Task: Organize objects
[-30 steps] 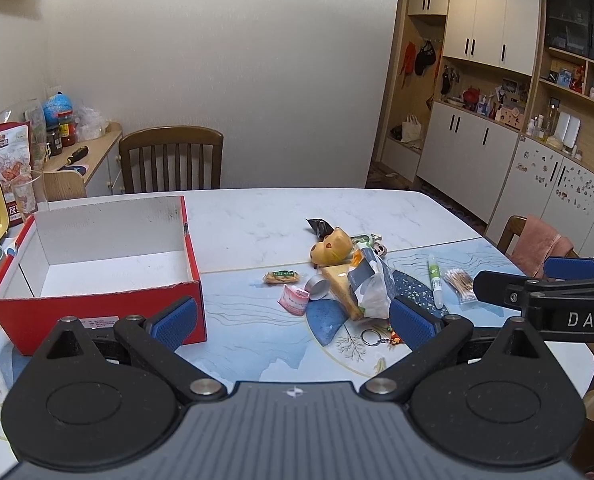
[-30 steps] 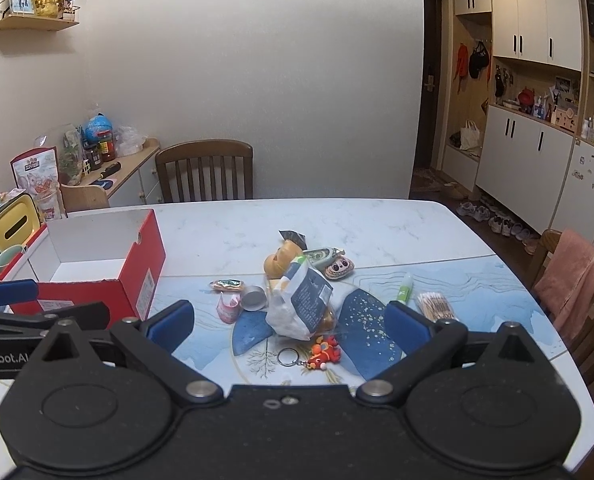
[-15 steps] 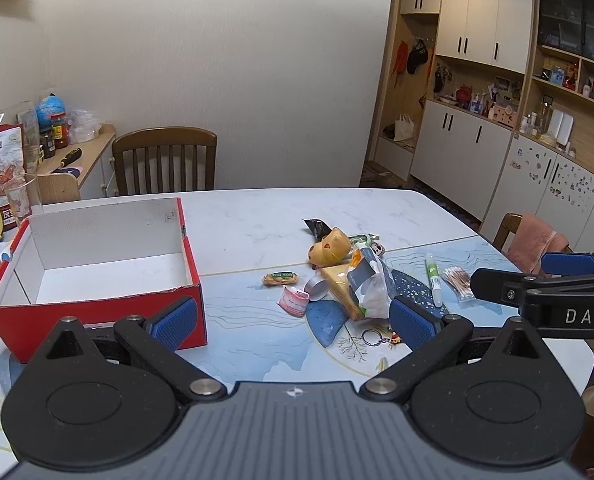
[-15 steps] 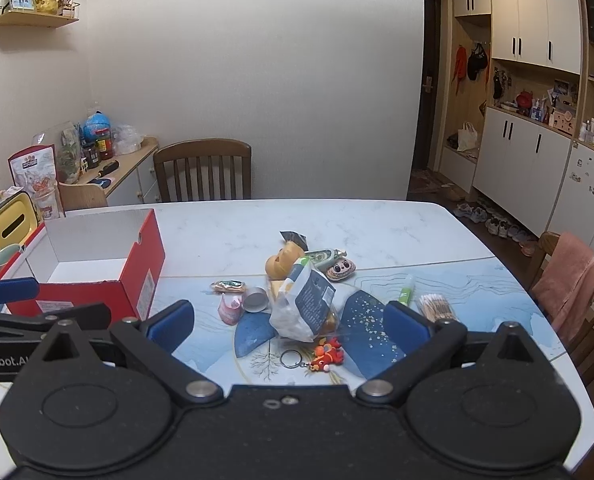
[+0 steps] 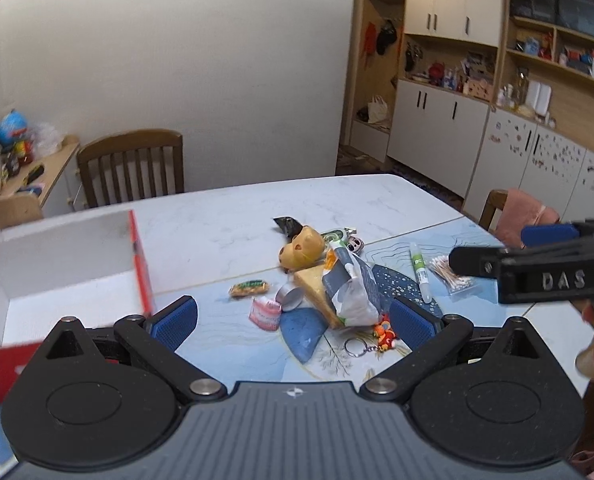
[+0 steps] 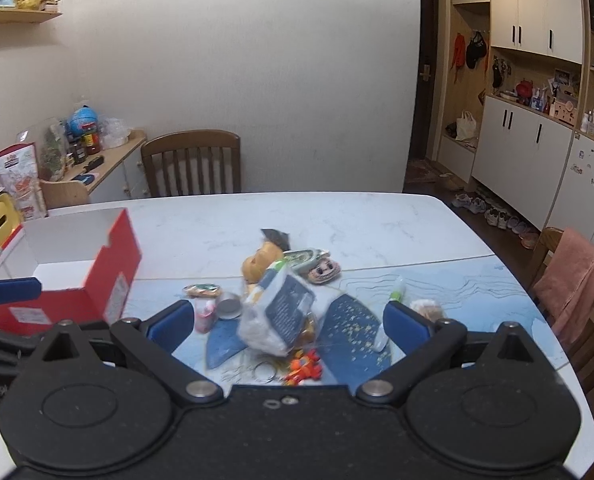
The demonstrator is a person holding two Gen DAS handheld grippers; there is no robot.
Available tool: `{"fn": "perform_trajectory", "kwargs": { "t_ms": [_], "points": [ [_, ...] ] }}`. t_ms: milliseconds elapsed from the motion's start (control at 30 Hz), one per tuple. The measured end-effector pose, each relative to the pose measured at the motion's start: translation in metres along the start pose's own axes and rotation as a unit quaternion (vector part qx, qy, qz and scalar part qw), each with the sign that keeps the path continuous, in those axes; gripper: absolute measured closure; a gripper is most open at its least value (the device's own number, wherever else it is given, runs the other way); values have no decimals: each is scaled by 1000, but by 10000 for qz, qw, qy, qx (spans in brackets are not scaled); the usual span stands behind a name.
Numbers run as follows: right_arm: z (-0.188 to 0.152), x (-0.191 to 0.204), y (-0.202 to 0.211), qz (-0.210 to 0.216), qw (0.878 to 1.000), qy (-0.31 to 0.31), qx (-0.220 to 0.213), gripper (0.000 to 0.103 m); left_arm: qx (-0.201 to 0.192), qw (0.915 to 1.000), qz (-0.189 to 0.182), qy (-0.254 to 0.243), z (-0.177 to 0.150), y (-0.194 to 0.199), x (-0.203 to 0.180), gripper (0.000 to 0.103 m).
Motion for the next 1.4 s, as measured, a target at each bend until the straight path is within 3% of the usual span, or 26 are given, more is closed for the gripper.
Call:
{"fn": "perform_trajectory", "kwargs": {
  "t_ms": [333,933,1400],
  "points": [
    [-12,-71,-61,-606,9977,291,32,2,279,9991,-118,-298,1,-72,-32,0],
    [-60,-158,-166,-463,9940,353,928,3,1109,9907,-204,-763,-13,-193,-66,0],
    [-84,-182,-204,-176,9894,149,1437,4,1478,9851,-134,-869,-24,-232,-77,1]
  ]
}}
Point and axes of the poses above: each gripper's, at about its wrist camera, not at the fingertips, and y roughly against the way its jaws point, x to its left, z to its top, the point moved 1 cm from there along -y, roughly the way its jaws point, and after that the axes turned 8 degrees about -x, right-handed, at the moved point
